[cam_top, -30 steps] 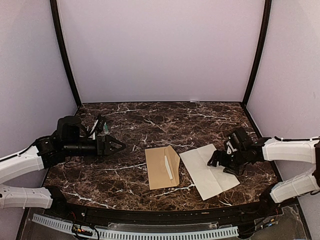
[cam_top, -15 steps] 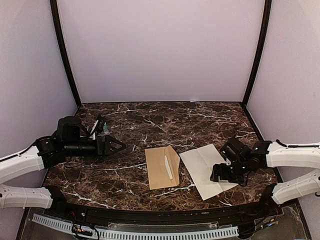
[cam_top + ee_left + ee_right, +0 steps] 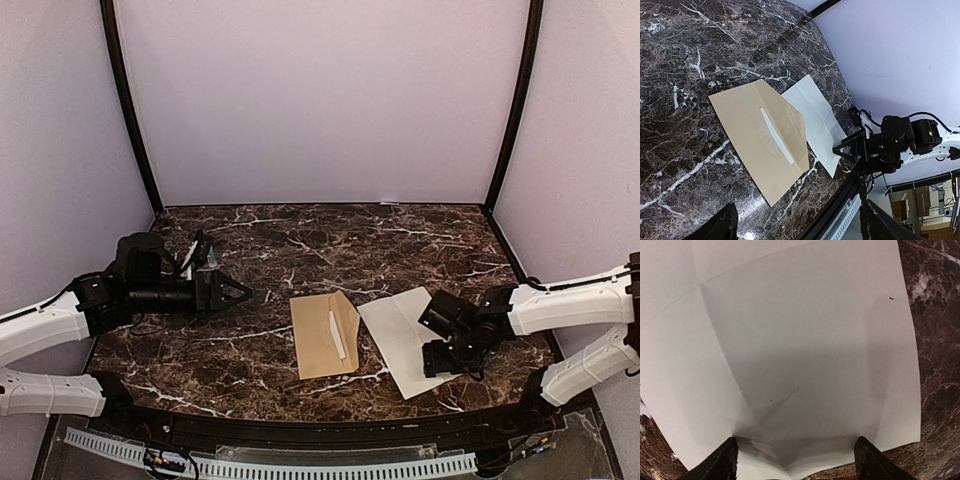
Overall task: Place the letter into the envelope and seal it
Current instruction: Move the letter to the center of the board, then pick up the letter from the center of the board.
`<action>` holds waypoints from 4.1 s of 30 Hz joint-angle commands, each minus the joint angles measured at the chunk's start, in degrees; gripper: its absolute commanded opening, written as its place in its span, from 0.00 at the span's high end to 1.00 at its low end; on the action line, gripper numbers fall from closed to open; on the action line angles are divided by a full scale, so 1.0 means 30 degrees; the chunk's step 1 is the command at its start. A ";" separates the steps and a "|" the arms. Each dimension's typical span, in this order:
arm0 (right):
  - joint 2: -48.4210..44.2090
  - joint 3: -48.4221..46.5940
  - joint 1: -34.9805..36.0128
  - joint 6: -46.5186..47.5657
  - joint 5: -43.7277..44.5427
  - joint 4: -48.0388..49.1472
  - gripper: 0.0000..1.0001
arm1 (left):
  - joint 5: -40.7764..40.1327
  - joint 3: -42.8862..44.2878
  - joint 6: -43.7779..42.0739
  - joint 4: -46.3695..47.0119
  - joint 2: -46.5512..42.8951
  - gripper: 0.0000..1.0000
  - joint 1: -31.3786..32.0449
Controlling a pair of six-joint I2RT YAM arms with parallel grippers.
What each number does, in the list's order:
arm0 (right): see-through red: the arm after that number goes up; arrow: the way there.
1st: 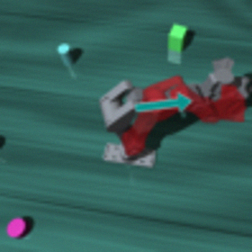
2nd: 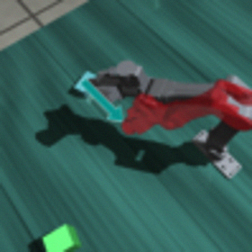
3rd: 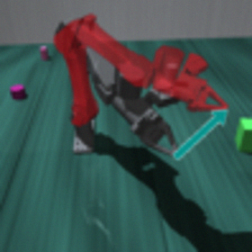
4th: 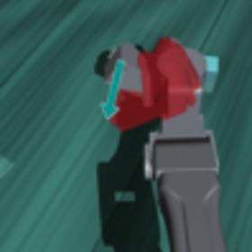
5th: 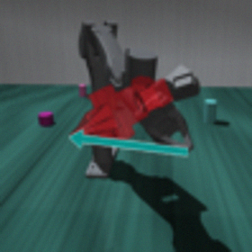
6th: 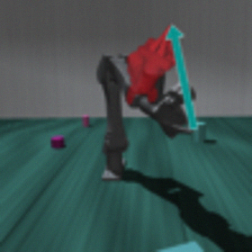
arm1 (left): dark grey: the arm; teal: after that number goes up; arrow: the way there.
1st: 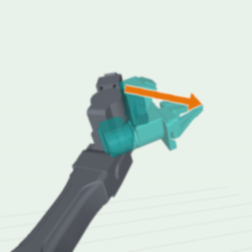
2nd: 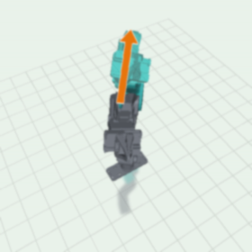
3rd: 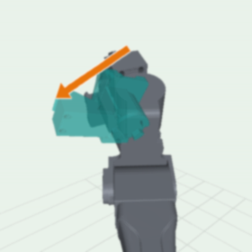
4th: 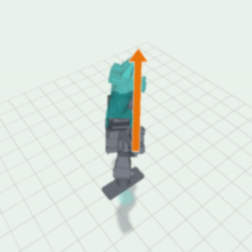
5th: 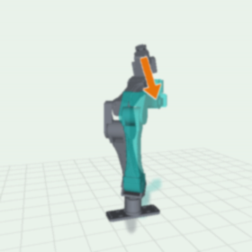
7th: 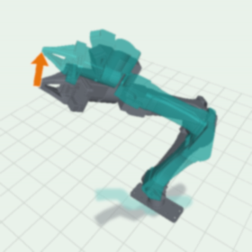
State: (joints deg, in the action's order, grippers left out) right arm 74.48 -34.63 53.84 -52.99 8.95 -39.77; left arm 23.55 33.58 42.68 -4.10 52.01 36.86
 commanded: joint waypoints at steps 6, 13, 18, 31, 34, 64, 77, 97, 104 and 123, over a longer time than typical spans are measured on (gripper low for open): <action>0.0173 0.0834 0.0245 -0.0373 -0.1604 0.2323 0.45 | 0.0070 0.0026 -0.0168 -0.0195 -0.0168 0.17 -0.0100; -0.0184 0.0776 0.0238 -0.0631 -0.1641 0.2278 0.51 | 0.0095 0.0067 -0.0171 -0.0209 -0.0141 0.17 -0.0102; -0.1578 -0.0753 0.0024 -0.0789 -0.0545 0.0259 0.28 | 0.0062 0.0171 -0.0221 -0.0443 -0.0232 0.17 -0.0115; -0.3960 0.1523 -0.4071 -0.1113 -0.0836 -0.0836 0.24 | 0.0045 -0.0041 -0.0162 -0.0211 -0.0256 0.17 -0.0100; -0.4096 0.2082 -0.4340 -0.1291 -0.1155 -0.0423 0.27 | 0.0118 -0.0086 -0.0137 -0.0113 -0.0187 0.17 -0.0100; -0.5187 0.3694 -0.4384 -0.2221 -0.2657 0.1933 0.89 | 0.0312 0.0057 -0.0155 0.0257 0.0303 0.17 -0.0114; -0.6820 0.3675 -0.4385 -0.2551 -0.2734 0.2178 1.00 | 0.0233 0.0026 -0.0182 0.0117 0.0194 0.17 -0.0100; -0.7848 0.2208 -0.4403 -0.2280 -0.2020 0.0873 0.84 | 0.0955 0.1258 -0.0451 0.2436 0.1914 0.17 0.0881; -0.7489 0.2654 -0.4343 -0.1408 -0.2584 0.1878 0.50 | -0.0614 0.1397 0.0705 0.4984 0.4833 0.18 0.4374; -0.6541 0.4862 -0.4626 -0.1760 -0.3517 0.4152 0.49 | -0.1505 0.7402 0.2071 0.7920 1.5724 0.30 0.9720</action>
State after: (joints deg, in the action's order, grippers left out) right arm 54.54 -21.82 40.51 -58.15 -0.10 -30.35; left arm 18.76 52.51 48.82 18.41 95.46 64.84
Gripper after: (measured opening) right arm 0.516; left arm 0.728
